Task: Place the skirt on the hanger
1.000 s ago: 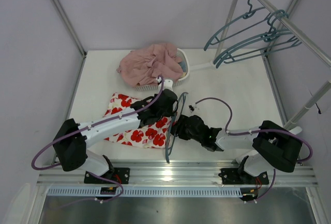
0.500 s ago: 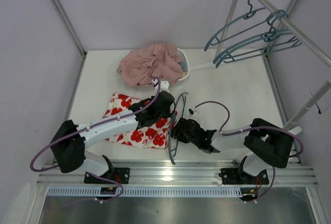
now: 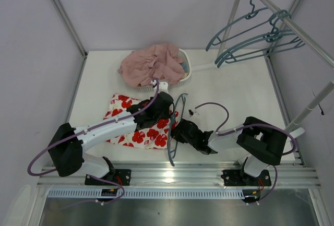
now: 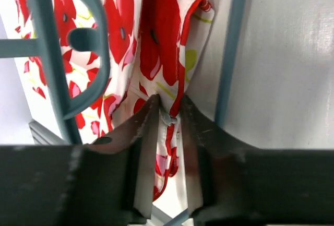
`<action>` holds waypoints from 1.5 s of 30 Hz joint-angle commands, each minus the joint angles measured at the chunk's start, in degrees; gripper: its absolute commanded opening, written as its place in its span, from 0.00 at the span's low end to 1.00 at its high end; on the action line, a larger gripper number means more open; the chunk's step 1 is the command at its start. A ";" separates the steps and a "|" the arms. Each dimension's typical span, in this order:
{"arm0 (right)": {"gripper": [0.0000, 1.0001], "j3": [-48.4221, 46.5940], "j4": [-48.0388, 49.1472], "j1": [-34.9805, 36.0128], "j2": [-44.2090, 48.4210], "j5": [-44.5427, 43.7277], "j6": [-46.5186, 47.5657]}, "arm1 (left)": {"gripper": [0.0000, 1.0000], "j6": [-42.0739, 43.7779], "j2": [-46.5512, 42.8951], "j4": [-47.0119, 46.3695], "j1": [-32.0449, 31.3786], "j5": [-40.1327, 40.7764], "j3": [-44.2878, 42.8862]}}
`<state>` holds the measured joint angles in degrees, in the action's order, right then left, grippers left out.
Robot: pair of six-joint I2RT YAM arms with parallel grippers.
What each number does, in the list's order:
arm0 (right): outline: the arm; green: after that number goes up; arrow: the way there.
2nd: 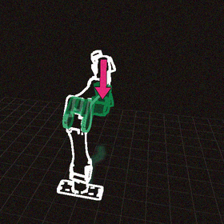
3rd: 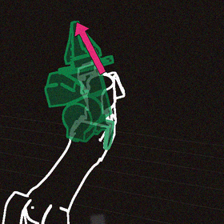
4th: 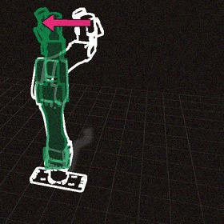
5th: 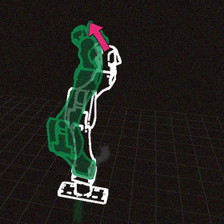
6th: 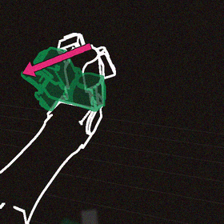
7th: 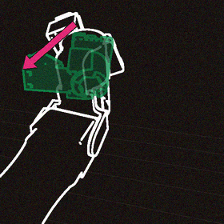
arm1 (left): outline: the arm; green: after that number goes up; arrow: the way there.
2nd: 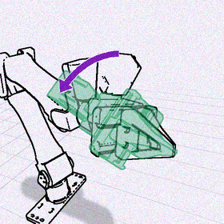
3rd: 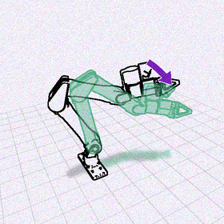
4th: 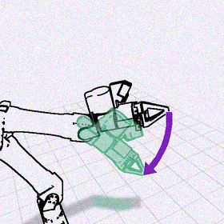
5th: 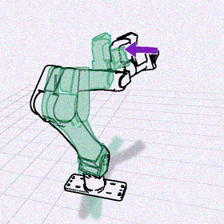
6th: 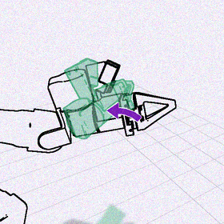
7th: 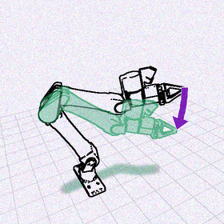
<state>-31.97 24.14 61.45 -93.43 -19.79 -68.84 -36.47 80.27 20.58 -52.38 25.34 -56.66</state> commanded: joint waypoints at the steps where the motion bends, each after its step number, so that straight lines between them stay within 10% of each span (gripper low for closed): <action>1: 0.24 -0.82 -1.03 0.77 -2.19 -4.03 -1.21 | 0.00 2.54 -0.91 2.62 0.44 1.73 1.21; 6: 0.00 -0.73 -0.33 0.86 -2.46 -4.64 -1.04 | 0.00 2.98 -0.29 2.45 0.44 2.25 1.56; 32: 0.00 3.40 -10.60 0.60 19.94 -9.30 5.82 | 0.00 9.04 -1.61 2.01 4.48 2.43 3.93; 45: 0.02 4.73 -7.44 -0.54 16.01 -0.71 9.15 | 0.00 9.93 -0.38 1.92 4.57 1.99 2.70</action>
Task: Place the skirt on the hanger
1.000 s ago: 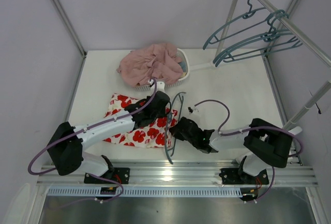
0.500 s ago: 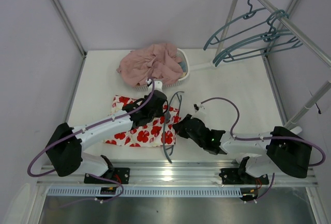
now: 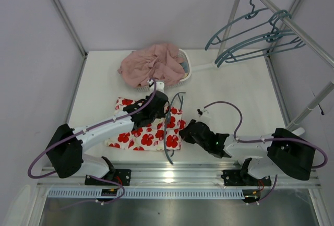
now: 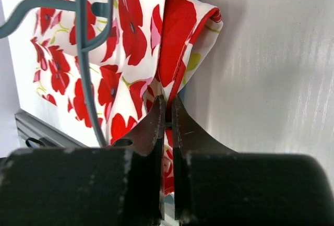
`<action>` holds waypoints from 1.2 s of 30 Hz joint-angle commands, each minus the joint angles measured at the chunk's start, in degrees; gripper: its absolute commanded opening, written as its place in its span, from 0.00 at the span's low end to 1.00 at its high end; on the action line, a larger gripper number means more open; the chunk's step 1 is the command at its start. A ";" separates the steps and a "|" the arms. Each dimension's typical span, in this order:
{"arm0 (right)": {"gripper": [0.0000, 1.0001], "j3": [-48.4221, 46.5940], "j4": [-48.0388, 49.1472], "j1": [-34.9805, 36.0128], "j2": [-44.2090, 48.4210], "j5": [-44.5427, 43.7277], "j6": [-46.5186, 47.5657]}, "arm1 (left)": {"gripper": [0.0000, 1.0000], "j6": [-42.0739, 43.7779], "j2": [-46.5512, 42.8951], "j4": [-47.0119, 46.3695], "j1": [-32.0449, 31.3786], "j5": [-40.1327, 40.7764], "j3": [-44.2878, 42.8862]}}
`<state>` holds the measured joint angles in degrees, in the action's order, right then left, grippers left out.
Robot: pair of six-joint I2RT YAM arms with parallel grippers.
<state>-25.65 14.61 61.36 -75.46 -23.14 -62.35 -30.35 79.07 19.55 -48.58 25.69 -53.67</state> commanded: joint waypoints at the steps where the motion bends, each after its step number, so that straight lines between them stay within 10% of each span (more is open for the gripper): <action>1: 0.07 -2.21 2.35 -0.54 -3.80 3.70 2.76 | 0.00 3.81 0.83 2.95 0.76 1.64 -0.56; 6: 0.59 -3.79 2.97 -0.37 -6.10 9.51 2.76 | 0.00 3.89 0.21 3.30 0.76 1.64 -0.47; 11: 0.83 -3.44 -2.83 -0.46 -0.67 9.25 2.50 | 0.00 4.24 -0.14 3.21 0.76 1.73 -0.03; 36: 0.66 -3.79 5.51 3.50 -7.33 5.29 -2.87 | 0.00 4.07 -0.67 2.86 0.85 1.47 0.85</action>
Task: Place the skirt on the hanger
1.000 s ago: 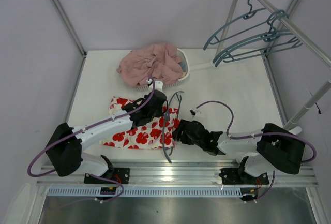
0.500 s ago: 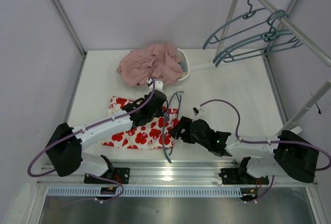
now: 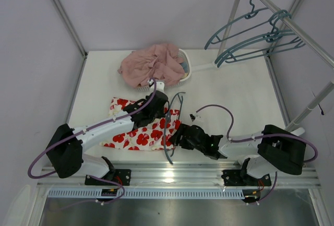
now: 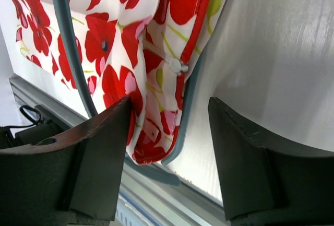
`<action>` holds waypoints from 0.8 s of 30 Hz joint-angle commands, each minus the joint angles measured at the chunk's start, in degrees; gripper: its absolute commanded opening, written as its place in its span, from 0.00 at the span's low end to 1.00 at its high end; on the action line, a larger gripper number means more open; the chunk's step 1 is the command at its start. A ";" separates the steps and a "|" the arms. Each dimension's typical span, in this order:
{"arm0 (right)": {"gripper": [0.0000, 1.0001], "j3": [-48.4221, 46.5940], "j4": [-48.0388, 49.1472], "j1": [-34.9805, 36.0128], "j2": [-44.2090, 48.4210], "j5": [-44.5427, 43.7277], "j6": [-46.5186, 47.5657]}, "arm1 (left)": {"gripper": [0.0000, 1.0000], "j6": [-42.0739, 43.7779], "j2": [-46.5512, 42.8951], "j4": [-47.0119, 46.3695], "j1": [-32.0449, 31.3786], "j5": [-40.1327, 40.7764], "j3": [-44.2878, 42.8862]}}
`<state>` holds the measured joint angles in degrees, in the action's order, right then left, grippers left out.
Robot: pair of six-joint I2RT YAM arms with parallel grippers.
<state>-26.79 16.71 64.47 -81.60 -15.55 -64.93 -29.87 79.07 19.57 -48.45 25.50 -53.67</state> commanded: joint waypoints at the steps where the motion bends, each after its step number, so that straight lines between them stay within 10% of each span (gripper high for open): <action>1: 0.64 -3.01 3.50 0.48 -2.06 -2.38 -0.03 | 0.00 3.59 -0.58 2.75 0.72 1.66 0.93; 14: 0.36 -6.61 2.02 0.66 -8.74 -2.64 1.64 | 0.00 3.85 -0.76 2.31 0.72 1.57 1.46; 19: 0.00 -7.14 0.52 0.57 -8.66 -3.34 3.92 | 0.00 4.12 -1.11 2.75 0.98 2.19 1.73; 24: 0.00 -8.72 -3.34 0.66 -3.32 -5.36 6.91 | 0.00 3.15 0.12 5.21 2.04 4.82 1.73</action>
<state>-33.04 16.14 64.82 -89.27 -17.54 -61.01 -28.42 78.22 19.57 -47.46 26.96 -53.41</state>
